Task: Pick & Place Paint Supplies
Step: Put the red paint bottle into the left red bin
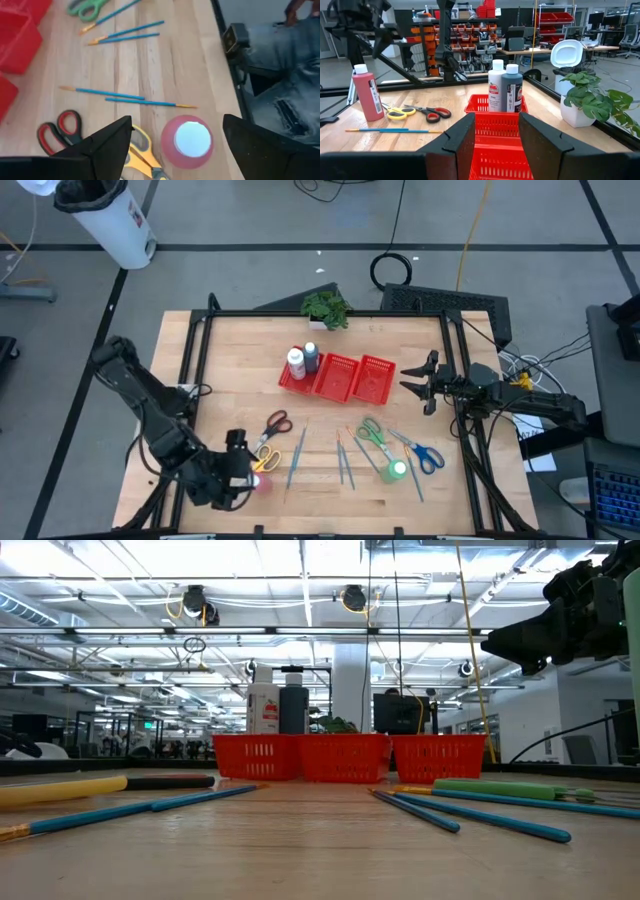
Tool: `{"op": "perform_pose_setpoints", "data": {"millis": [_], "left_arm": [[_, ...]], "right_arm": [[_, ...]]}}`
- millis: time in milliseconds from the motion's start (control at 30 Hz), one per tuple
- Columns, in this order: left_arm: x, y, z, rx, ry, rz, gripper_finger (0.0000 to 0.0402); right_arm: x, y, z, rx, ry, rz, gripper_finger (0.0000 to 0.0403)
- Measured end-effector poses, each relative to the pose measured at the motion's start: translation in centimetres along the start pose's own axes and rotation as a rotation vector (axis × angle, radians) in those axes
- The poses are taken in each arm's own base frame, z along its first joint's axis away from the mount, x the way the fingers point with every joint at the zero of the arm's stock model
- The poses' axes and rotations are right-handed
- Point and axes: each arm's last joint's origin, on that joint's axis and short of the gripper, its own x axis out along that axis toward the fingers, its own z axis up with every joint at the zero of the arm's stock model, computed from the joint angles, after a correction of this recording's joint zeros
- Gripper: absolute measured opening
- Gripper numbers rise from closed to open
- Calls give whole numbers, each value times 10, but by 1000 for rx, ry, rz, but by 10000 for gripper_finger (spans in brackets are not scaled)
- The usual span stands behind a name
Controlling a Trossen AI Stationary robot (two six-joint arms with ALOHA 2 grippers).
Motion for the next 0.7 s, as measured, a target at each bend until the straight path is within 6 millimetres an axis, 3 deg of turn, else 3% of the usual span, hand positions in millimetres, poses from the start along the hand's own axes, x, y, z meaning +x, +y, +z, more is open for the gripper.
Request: {"op": "perform_pose_setpoints", "data": {"millis": [333, 700], "left_arm": [[20, -11, -8, 39, 82, -14, 274], [21, -11, -9, 95, 86, -17, 215]], "right_arm": [[0, 0, 0, 0, 0, 0, 142], [0, 0, 0, 0, 0, 0, 142]]}}
